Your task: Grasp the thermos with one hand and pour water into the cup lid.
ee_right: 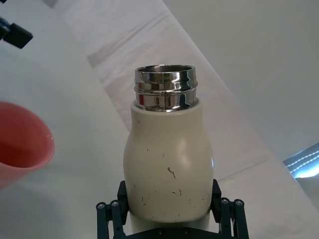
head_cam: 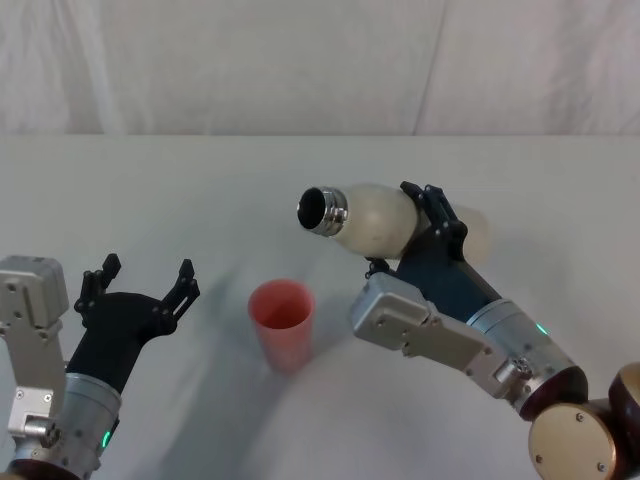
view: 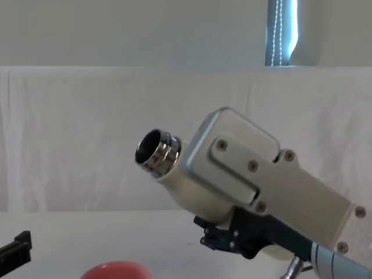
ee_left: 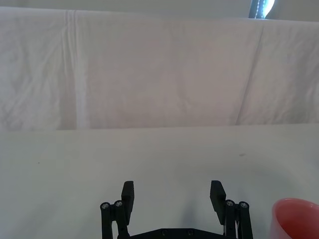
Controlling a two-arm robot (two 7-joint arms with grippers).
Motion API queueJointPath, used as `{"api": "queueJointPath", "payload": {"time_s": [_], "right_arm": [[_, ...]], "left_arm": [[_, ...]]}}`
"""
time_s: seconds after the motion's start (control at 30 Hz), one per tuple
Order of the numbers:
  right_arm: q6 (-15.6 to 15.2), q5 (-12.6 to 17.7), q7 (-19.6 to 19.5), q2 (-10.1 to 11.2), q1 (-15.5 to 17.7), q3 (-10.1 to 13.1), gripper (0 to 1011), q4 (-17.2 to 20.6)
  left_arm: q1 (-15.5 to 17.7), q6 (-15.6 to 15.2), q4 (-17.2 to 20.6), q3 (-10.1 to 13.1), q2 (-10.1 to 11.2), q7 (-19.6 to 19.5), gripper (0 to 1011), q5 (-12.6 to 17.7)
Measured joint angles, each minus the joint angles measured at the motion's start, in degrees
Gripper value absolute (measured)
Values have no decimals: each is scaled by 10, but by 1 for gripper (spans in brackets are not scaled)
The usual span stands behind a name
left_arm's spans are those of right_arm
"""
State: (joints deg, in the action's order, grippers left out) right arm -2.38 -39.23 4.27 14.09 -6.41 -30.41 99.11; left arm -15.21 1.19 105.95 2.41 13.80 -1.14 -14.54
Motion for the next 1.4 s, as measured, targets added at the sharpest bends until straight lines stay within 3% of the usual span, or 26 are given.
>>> {"api": "queueJointPath", "payload": {"time_s": [0.7,1.0,1.4], "right_arm": [[-20,-134,-31,14,-14,-41,960,-20],[-28,-173,-37,22,-21,-56,960,-26],[-32,-201,-43,26,-38,-68,960,-49]], "left_arm": [[0,0,0,0,0,0,1001,0],[0,0,0,0,0,0,1001,0],[0,0,0,0,0,0,1001,0]]}}
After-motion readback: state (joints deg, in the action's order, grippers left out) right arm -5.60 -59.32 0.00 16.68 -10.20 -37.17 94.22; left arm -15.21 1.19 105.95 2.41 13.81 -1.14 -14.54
